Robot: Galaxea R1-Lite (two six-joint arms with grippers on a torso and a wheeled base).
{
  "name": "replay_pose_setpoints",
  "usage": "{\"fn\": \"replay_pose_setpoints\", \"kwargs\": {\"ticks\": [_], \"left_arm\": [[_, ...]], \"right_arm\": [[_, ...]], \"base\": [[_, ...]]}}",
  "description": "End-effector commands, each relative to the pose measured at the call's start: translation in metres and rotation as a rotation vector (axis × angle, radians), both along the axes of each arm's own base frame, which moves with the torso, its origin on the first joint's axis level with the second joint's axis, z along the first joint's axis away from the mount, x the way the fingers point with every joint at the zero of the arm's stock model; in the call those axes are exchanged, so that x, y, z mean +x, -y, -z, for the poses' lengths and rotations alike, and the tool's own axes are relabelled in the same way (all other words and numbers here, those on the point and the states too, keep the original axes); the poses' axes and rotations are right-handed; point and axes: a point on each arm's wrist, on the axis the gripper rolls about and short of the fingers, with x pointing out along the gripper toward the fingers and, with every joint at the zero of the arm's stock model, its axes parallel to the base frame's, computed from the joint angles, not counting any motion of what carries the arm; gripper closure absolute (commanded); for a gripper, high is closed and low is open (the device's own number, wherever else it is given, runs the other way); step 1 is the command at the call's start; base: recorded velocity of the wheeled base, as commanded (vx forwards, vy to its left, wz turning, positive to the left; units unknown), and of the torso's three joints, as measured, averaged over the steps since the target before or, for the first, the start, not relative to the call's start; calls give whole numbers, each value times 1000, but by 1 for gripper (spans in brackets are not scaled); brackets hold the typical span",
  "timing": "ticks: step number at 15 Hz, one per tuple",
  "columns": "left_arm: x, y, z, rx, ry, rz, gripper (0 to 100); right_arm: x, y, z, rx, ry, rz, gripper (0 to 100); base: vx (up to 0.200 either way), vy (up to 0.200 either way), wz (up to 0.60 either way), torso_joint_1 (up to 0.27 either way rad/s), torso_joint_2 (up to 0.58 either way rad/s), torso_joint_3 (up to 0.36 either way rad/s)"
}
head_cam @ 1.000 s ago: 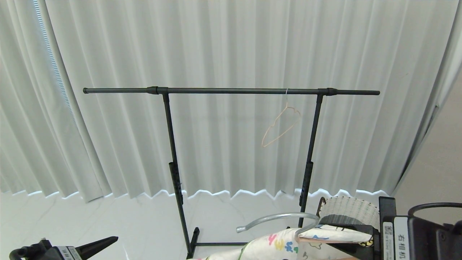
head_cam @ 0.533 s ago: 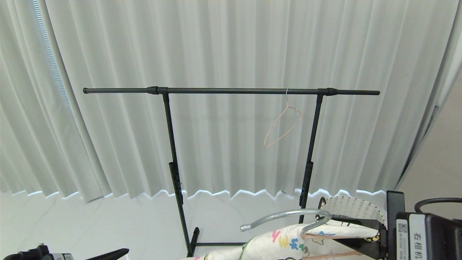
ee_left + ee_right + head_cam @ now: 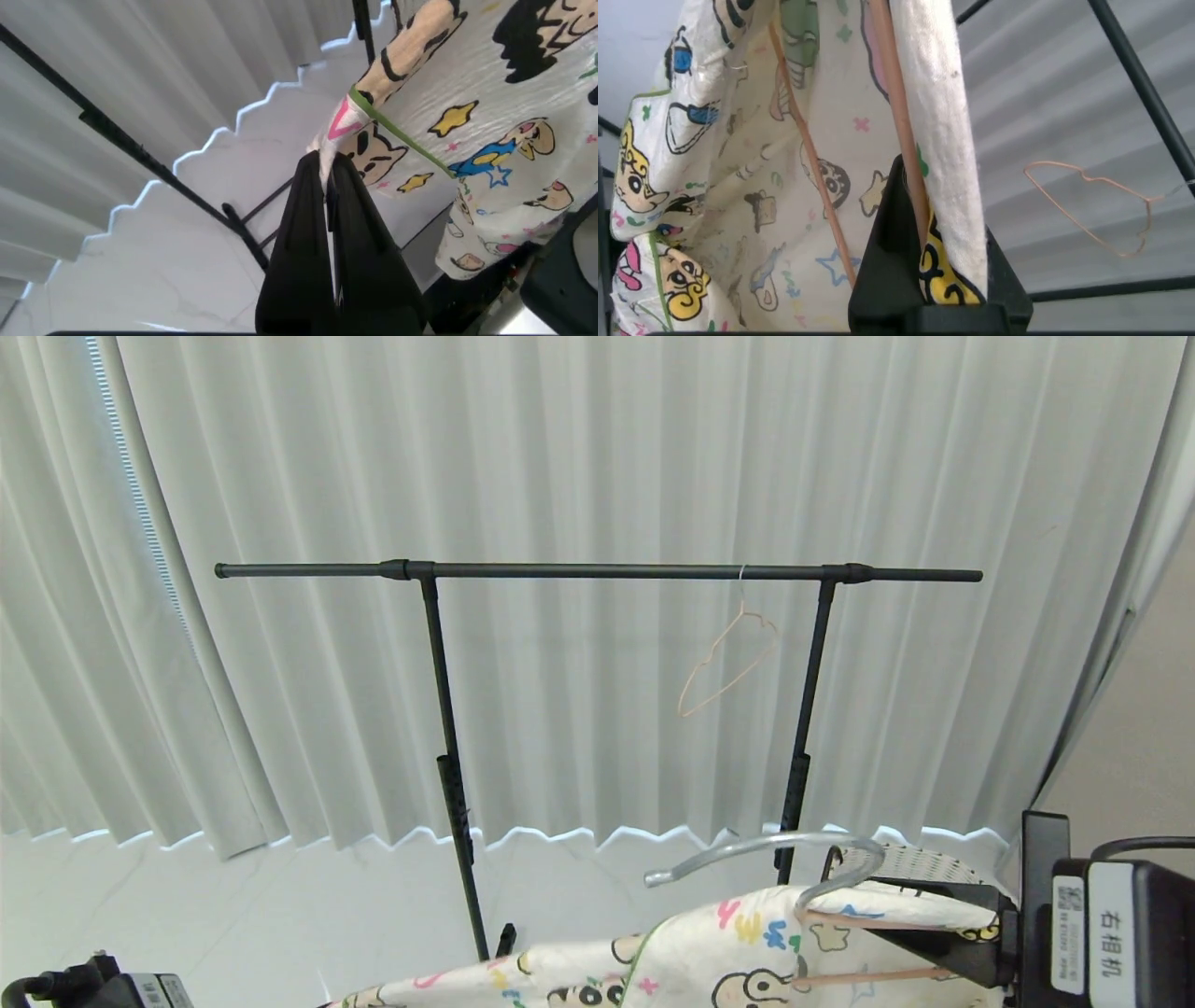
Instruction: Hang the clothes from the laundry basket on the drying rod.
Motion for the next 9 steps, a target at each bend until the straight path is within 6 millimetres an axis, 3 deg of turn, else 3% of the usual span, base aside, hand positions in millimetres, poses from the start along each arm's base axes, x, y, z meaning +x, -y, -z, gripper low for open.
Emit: {"fn": "replay_pose_setpoints", "kwargs": {"ticks": [1,4,9], "left_arm": [[7,-9,-1,4,-2,-144,100],[17,-18,-5,3,2,-291,100],[33,-19,-18,17,27,-345,100]], "right_arm": [[1,5,-1,12,-1,24,100],[4,8,-3,21,0,51,100],[6,11,-5,28,8,67,100]], "base": [[0,0,0,0,0,0],[0,0,0,0,0,0],[0,0,0,0,0,0]]}}
